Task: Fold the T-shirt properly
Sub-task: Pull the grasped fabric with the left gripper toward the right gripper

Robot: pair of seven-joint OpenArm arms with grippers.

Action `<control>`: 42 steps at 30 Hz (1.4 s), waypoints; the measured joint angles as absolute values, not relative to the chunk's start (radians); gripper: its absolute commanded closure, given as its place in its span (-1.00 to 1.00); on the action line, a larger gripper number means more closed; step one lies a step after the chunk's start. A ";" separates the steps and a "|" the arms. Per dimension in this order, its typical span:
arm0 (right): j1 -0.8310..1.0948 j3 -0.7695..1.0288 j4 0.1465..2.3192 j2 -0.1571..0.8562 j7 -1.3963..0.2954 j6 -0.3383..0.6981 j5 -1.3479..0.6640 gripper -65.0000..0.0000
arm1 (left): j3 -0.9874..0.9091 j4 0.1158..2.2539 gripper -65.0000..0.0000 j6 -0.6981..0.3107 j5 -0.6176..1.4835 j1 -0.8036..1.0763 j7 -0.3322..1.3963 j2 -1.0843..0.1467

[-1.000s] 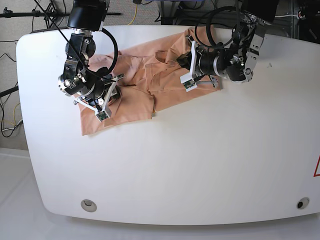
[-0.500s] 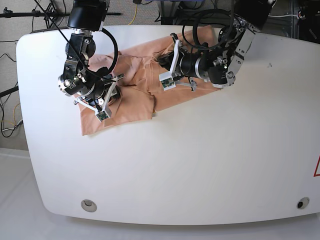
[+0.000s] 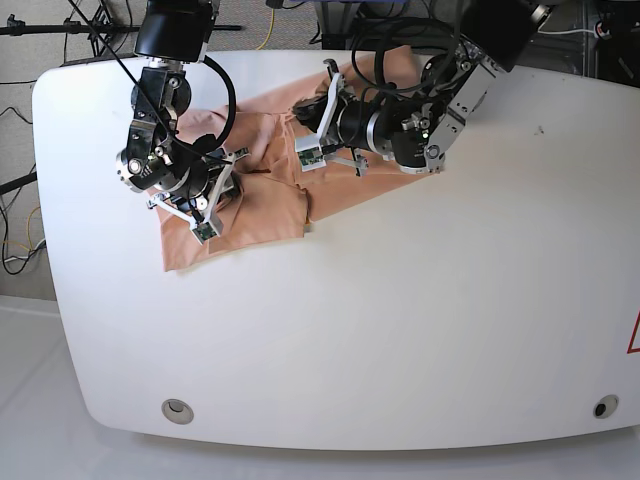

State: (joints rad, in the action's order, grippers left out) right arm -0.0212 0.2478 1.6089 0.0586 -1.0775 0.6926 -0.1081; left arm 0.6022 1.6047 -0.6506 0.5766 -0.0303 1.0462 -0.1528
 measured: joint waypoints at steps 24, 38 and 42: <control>-0.021 0.248 1.609 0.059 -1.077 0.693 -0.108 0.41 | 0.603 1.708 0.17 -0.653 0.583 -0.051 1.052 -0.140; -0.021 0.248 1.609 0.059 -1.077 0.693 -0.109 0.41 | 0.602 1.764 0.17 -0.652 0.590 -0.043 1.045 -0.197; -0.021 0.248 1.609 0.059 -1.077 0.693 -0.109 0.41 | 0.600 1.761 0.18 -0.652 0.590 -0.030 1.048 -0.234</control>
State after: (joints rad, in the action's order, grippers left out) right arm -0.0212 0.2478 1.6089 0.0589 -1.0771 0.6930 -0.1085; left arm 0.6003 1.7615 -0.6518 0.5900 -0.0296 1.0481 -0.2340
